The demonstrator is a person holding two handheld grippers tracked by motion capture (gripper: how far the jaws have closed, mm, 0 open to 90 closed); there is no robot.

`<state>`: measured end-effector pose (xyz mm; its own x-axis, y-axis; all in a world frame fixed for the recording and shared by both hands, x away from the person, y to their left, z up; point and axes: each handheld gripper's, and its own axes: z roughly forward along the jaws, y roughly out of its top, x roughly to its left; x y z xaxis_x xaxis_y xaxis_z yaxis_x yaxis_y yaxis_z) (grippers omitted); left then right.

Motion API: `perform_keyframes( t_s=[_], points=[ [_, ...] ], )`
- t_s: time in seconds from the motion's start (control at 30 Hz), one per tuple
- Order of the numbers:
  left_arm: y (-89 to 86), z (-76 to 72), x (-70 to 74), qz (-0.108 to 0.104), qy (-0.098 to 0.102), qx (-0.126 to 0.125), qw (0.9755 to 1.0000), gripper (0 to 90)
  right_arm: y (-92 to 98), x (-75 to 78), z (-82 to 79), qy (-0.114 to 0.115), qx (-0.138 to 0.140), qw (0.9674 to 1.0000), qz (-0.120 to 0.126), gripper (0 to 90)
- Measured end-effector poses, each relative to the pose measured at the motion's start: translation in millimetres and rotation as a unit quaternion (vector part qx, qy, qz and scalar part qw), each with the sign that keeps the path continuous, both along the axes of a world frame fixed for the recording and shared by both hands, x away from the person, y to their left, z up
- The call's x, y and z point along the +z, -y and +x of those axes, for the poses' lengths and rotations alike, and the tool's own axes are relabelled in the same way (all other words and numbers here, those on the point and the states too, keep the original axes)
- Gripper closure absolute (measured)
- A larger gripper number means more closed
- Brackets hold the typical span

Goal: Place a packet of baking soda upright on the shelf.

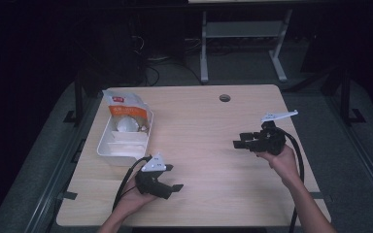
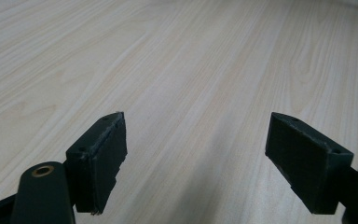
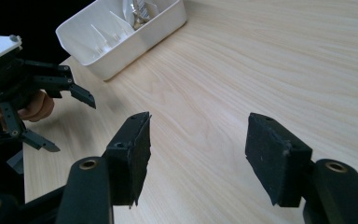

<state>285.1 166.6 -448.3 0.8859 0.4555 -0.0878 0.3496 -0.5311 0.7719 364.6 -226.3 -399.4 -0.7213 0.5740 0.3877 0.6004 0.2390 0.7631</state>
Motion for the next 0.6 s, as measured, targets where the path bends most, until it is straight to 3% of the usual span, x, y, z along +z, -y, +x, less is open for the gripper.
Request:
perform_keyframes(
  t_s=[0.6],
  points=[
    [1.0, 0.7, -0.6, 0.0, -0.001, 0.0, 1.0, 20.2, 22.8, -16.4, -32.6, -0.015, -0.01, 0.9998, -0.002, 38.7]
  ],
)
